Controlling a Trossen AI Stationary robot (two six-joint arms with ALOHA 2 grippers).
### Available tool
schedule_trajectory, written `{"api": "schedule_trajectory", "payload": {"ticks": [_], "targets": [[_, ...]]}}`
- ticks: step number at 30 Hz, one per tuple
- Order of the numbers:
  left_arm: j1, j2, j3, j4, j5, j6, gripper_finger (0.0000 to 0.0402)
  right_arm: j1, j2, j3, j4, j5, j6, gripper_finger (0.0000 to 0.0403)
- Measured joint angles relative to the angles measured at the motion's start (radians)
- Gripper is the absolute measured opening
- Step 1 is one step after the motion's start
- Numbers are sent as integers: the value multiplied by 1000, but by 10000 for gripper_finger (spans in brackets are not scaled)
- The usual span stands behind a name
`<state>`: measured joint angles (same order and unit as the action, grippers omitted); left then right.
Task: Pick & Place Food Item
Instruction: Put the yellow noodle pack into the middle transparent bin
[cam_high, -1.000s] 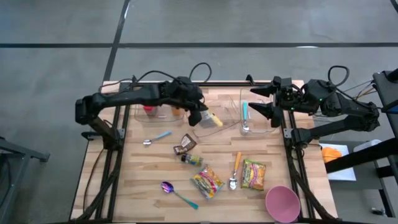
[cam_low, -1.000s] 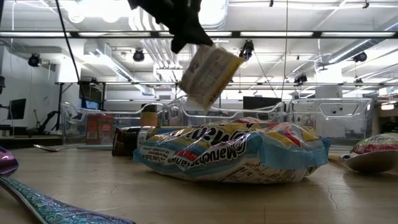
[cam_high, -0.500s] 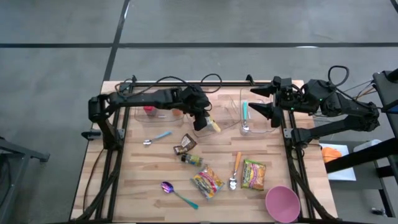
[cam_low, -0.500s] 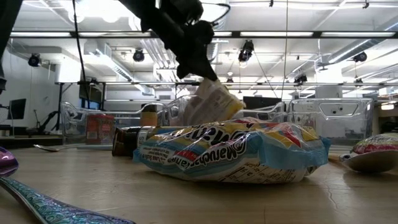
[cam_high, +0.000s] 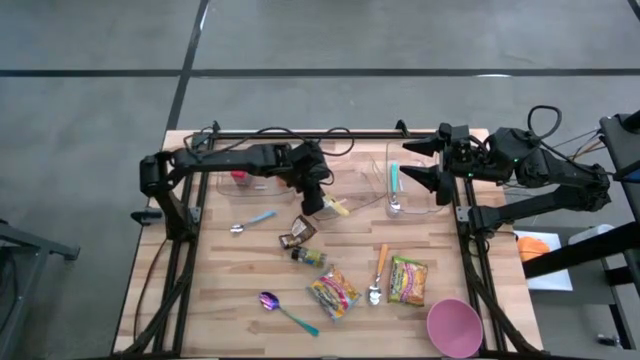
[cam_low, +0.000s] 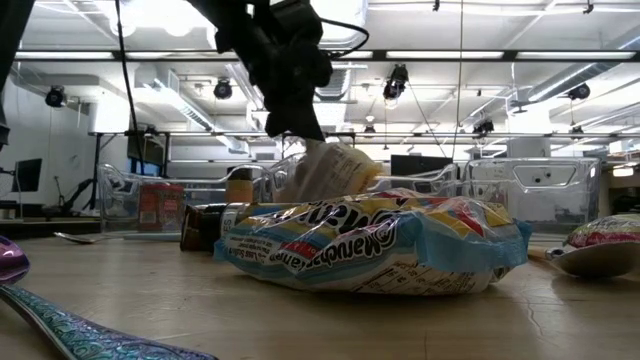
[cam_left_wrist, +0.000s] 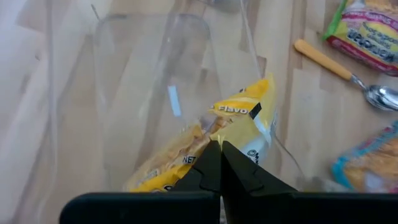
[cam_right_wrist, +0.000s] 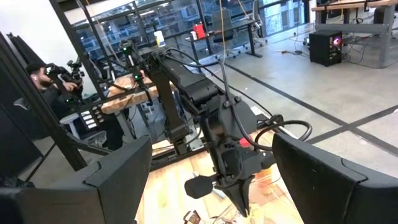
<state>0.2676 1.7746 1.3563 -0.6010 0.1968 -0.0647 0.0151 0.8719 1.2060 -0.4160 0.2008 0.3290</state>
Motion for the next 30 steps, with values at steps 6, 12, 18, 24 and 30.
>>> {"api": "schedule_trajectory", "payload": {"ticks": [6, 12, 18, 24, 30], "targets": [[0, -10, 1, -30, 14, -21, 0, 0, 0, 0, 0, 0, 0, 327], [1, -44, -5, -36, 5, -21, 0, 0, 0, 0, 0, 0, 0, 327], [0, -54, -4, -37, 8, -18, 6, 0, 0, 0, 0, 0, 0, 327], [0, -54, -4, -52, 54, -21, 64, 0, 0, 0, 0, 0, 0, 327], [0, -55, -3, -50, 74, -17, 152, 0, 0, 0, 0, 0, 0, 327]]}}
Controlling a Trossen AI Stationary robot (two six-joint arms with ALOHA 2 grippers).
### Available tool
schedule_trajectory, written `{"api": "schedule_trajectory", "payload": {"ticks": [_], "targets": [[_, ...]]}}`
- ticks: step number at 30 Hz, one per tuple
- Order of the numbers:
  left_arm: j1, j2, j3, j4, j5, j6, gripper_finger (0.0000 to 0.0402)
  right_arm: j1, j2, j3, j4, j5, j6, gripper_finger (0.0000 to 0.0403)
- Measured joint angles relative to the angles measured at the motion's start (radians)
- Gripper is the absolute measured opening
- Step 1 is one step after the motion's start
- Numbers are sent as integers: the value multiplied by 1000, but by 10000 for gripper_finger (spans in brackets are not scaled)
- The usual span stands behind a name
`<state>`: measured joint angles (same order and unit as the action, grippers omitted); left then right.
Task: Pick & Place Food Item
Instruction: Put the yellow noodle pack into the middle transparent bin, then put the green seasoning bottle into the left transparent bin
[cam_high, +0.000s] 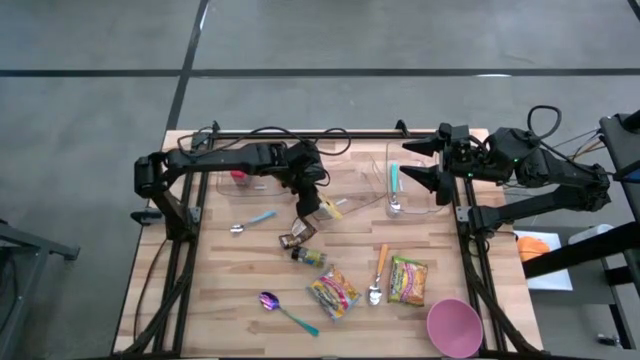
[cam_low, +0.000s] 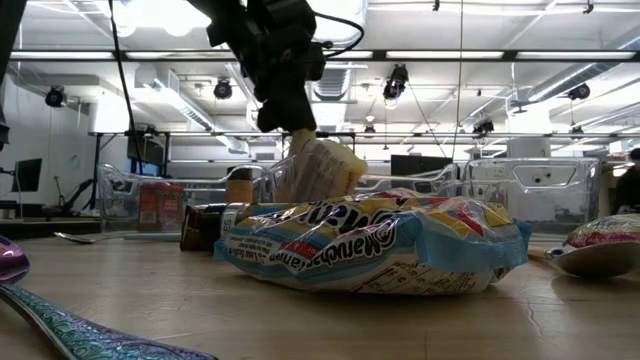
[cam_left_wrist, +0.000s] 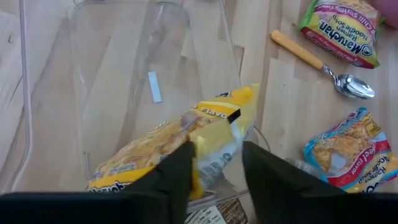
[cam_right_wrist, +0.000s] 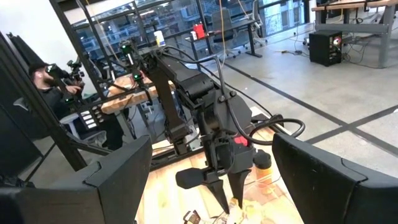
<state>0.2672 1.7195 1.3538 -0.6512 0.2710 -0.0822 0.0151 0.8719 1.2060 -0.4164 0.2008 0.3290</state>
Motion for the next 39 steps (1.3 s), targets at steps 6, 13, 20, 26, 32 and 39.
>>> {"api": "schedule_trajectory", "payload": {"ticks": [6, 13, 20, 26, 32, 39], "targets": [[0, 0, 21, -1, 0, 0, 223, 0, 0, 0, 0, 0, 0, 327], [0, 0, 111, -22, 0, 7, 255, 0, 0, 0, 0, 0, 1, 327], [-63, -2, 273, -253, 15, 70, 253, 0, 0, 0, 0, 0, 4, 327], [-196, -32, 252, -361, 10, 152, 223, 0, 1, 0, 0, 0, 3, 327], [-297, -100, 58, -312, -48, 164, 177, 0, 1, 0, 0, 0, 12, 327], [-327, -173, -196, -66, -100, 89, 159, 0, 1, 0, 2, 4, 52, 327]]}}
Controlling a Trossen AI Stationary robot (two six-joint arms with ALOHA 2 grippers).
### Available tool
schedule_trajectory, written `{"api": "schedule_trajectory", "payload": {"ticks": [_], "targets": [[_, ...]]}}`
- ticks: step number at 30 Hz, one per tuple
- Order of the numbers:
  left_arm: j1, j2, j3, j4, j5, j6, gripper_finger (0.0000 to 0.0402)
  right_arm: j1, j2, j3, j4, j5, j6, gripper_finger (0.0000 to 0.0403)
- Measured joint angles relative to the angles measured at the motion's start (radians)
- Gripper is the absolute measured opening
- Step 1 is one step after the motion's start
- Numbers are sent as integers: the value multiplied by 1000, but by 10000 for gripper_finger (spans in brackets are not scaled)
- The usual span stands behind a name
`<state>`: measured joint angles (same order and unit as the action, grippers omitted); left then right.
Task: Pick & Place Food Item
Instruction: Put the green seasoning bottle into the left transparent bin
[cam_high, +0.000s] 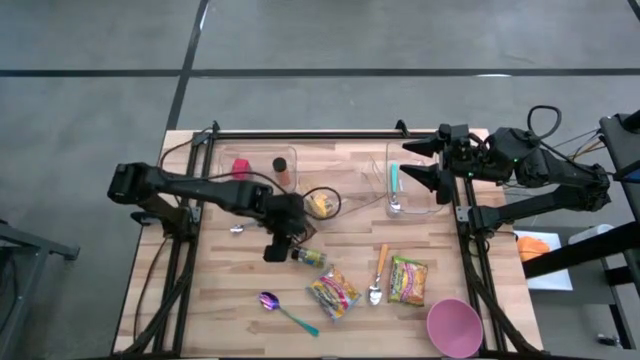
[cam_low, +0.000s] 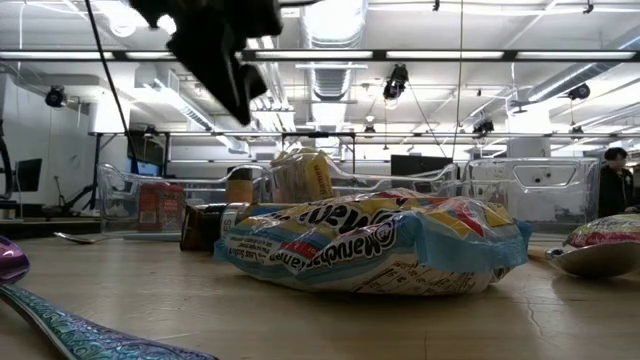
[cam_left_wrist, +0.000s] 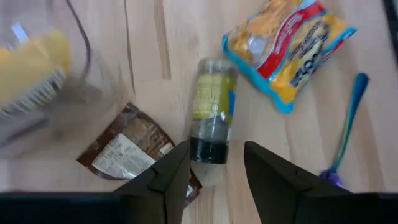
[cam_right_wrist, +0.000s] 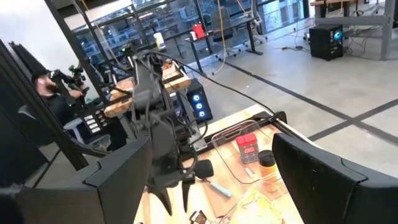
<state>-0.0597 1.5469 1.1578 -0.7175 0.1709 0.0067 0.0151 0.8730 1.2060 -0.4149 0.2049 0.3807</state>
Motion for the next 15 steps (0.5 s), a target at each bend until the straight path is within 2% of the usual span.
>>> {"api": "schedule_trajectory", "payload": {"ticks": [7, 15], "targets": [[-13, -13, -158, 169, -11, 56, 159, 0, 0, 0, 0, 4, 20, 327], [-27, -13, -181, 237, 10, 124, 159, 0, 0, 0, 0, 5, 35, 327]]}}
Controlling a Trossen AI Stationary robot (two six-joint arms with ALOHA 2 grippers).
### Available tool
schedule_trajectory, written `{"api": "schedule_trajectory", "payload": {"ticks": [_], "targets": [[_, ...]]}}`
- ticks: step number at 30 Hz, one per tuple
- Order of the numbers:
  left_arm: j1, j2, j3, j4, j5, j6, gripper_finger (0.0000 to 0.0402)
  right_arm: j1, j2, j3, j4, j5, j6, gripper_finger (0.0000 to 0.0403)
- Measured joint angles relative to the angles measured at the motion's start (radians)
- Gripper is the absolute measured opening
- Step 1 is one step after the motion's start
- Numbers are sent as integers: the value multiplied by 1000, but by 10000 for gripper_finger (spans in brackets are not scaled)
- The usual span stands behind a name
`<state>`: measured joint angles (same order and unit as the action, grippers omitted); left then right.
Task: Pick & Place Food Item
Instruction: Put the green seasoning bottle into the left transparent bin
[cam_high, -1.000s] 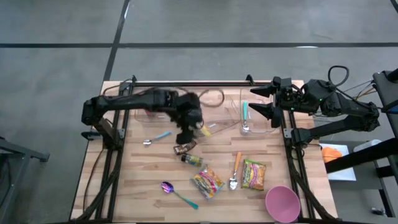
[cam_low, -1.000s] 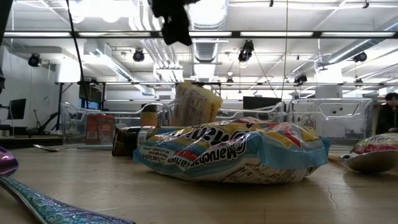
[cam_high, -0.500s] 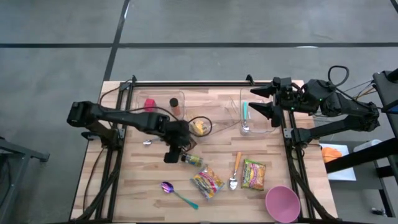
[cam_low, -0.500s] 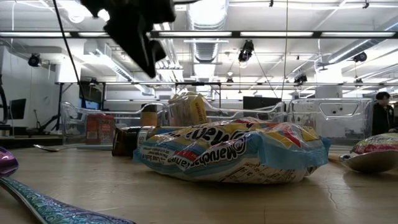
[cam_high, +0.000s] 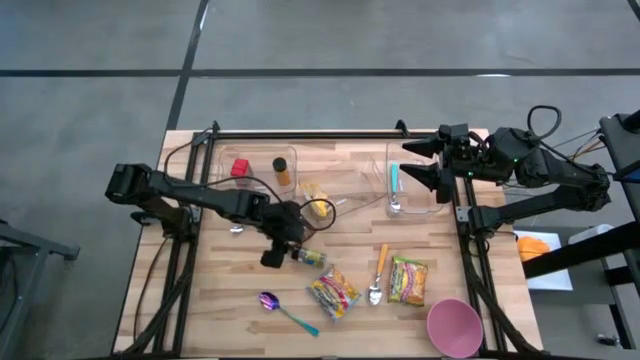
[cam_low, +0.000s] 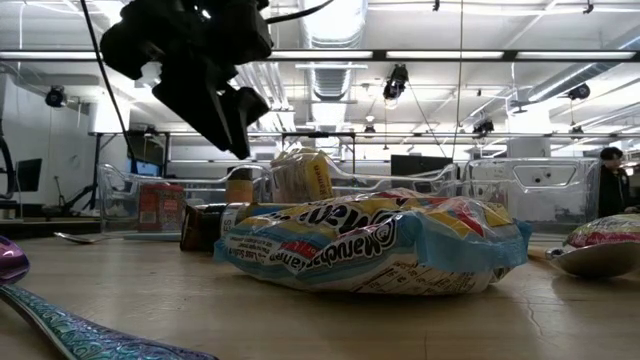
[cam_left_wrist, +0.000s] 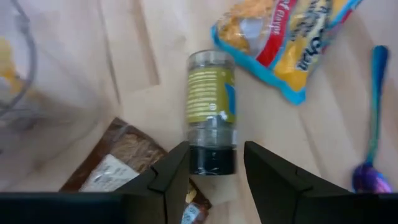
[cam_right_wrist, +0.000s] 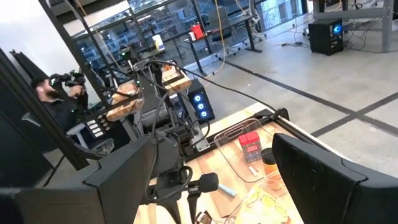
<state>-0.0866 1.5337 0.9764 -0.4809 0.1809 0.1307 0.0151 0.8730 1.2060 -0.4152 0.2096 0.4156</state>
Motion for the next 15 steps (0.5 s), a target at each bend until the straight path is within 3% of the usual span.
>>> {"api": "schedule_trajectory", "payload": {"ticks": [5, 15], "targets": [[3, 0, 5, -9, 71, 1, 159, 0, 0, 0, 0, 0, -4, 327], [3, 13, 6, -20, 75, -12, 160, 0, 0, 0, 0, 2, -21, 327]]}}
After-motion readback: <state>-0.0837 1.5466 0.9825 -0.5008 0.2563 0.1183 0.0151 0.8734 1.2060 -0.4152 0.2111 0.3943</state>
